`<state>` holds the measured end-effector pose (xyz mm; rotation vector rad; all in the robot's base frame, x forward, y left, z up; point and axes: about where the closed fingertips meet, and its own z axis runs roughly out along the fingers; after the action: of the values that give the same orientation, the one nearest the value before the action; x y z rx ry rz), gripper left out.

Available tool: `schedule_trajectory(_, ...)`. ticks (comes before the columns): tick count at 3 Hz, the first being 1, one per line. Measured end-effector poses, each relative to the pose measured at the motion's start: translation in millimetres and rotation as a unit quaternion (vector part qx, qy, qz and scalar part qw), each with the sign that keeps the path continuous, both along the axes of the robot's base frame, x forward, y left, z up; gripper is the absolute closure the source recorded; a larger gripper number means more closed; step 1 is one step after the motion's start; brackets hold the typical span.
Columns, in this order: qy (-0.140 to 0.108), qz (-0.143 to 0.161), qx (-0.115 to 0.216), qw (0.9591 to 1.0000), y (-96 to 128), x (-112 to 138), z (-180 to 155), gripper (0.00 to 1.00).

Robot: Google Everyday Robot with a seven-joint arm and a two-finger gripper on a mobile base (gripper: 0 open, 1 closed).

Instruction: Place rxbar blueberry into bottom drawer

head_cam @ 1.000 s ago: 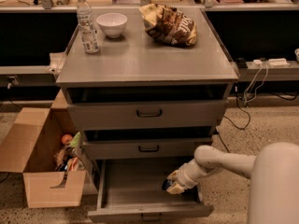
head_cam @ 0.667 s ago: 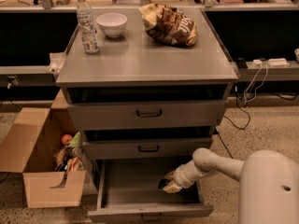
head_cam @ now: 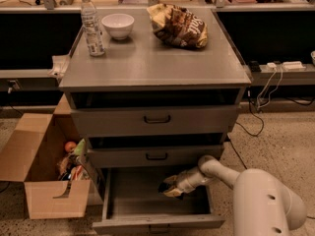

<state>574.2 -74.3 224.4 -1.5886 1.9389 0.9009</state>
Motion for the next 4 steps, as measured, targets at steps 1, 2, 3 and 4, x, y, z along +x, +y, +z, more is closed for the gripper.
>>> schedule_trajectory(1,-0.011,-0.006,0.007,0.9999,-1.9,15.8,-3.2,0.60)
schedule_trajectory(2,-0.011,-0.006,0.007,0.9999,-1.9,15.8,-3.2,0.38)
schedule_trajectory(3,-0.011,-0.006,0.007,0.9999,-1.9,15.8,-3.2,0.15)
schedule_trajectory(4,-0.011,-0.006,0.007,0.9999,-1.8,15.7,-3.3,0.00)
